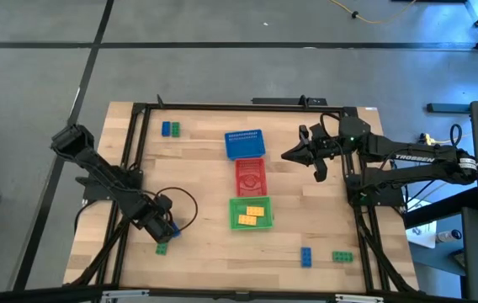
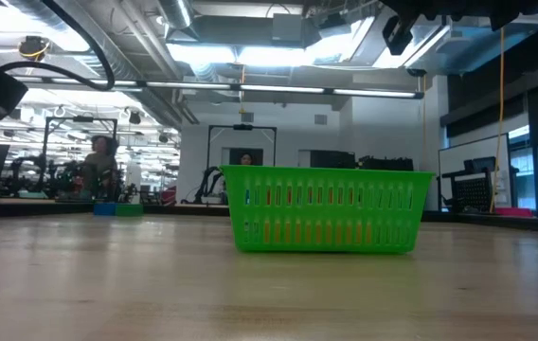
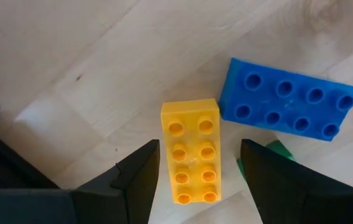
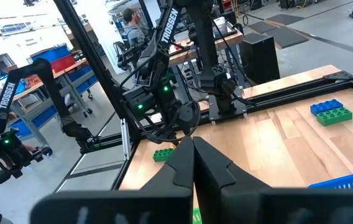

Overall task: Sort & place blocks by color
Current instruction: Put the yellow game piece into the green basket

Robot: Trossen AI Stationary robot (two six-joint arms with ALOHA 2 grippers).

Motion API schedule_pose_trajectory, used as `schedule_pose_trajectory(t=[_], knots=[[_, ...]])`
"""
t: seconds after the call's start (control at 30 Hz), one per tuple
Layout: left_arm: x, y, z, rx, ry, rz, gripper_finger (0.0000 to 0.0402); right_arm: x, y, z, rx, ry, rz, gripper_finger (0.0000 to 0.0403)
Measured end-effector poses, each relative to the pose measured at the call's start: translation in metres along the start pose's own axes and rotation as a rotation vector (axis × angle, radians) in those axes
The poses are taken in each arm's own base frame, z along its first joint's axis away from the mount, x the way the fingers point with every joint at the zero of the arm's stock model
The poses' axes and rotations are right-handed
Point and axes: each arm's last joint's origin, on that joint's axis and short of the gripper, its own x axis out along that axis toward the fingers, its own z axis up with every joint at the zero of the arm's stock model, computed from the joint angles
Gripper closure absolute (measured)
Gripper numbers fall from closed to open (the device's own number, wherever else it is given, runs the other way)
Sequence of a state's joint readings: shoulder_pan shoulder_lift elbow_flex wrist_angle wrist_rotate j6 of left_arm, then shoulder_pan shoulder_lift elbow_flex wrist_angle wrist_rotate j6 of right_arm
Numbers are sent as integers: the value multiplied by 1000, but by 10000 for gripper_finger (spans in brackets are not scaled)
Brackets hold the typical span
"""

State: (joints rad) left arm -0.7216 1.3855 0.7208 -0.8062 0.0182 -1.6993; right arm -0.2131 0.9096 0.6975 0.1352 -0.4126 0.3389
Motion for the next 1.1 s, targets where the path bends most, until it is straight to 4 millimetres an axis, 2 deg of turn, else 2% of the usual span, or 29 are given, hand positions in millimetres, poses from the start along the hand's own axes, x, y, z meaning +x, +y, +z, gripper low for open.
schedule_pose_trajectory(t=[0.57, 0.83, 0.97, 1.1], knots=[[26, 16, 2, -2, 28, -16, 185, 0, 0, 0, 2, 2, -1, 402], [28, 17, 2, -18, 29, -13, 188, 0, 0, 0, 2, 3, -1, 402], [28, 17, 2, -20, 43, -11, 206, 0, 0, 0, 2, 4, -1, 402], [27, 17, 2, -20, 48, -24, 245, 0, 0, 0, 2, 4, -1, 402]])
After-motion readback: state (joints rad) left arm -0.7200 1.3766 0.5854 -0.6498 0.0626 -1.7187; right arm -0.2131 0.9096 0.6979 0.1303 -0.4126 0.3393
